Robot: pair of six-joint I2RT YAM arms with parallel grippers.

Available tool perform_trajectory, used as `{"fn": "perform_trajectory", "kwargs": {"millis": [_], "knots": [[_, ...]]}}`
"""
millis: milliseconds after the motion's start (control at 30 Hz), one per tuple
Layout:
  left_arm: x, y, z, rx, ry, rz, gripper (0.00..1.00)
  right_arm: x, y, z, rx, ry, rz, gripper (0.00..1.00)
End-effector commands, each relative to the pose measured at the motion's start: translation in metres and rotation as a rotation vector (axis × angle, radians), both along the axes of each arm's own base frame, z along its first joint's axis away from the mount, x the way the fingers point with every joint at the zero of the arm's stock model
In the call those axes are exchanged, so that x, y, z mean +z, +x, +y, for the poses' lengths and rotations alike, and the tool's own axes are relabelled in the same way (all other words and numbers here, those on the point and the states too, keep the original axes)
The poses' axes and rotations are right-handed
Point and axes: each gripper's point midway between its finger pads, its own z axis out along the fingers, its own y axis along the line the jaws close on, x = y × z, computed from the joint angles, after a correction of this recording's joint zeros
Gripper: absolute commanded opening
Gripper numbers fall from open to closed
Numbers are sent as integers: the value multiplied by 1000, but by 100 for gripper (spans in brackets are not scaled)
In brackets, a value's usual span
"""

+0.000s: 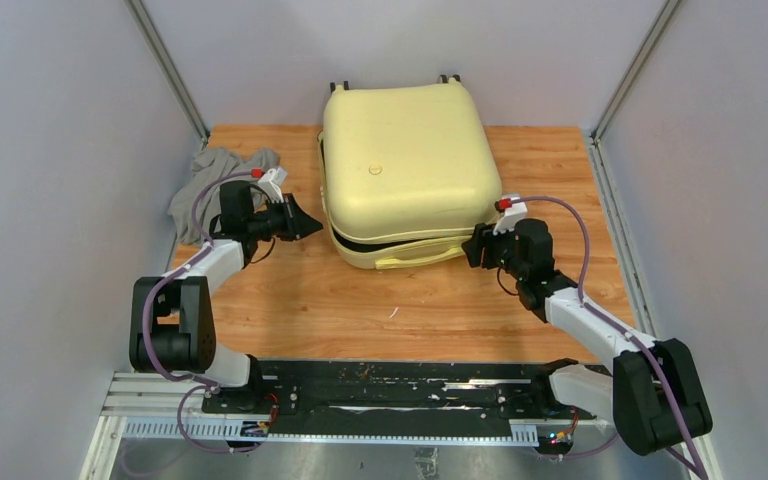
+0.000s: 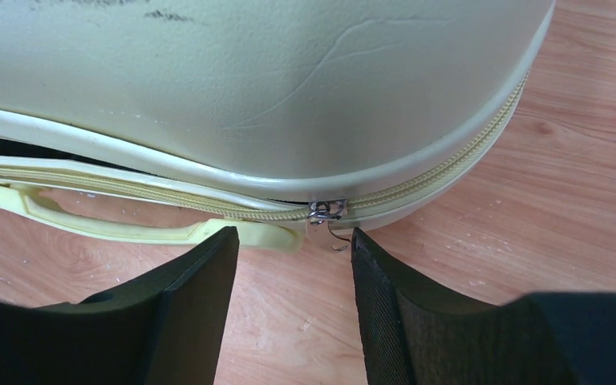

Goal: Pack the luggage
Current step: Zip the luggage at the center of the board.

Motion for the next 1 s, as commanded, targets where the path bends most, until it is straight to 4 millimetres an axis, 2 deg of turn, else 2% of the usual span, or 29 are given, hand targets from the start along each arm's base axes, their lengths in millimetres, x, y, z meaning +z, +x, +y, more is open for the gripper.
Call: {"fn": "perform_trajectory", "kwargs": {"millis": [0, 167, 300, 667, 833, 967], "knots": [[-4, -2, 0, -4, -3, 19, 14, 25, 17, -5, -8, -33, -97, 56], [-5, -2, 0, -2, -6, 25, 13, 21, 19, -6, 2, -65, -86, 51], [-3, -3, 0, -2, -6, 20, 13, 22, 20, -9, -6, -85, -94, 41], [-5, -6, 0, -4, -5, 22, 13, 34, 20, -14, -25, -92, -126, 0], [-9, -5, 0, -7, -6, 33, 13, 33, 18, -9, 0, -84, -119, 0], [-15, -4, -3, -13, -4, 53, 12, 34, 15, 2, 58, -62, -119, 0]]}}
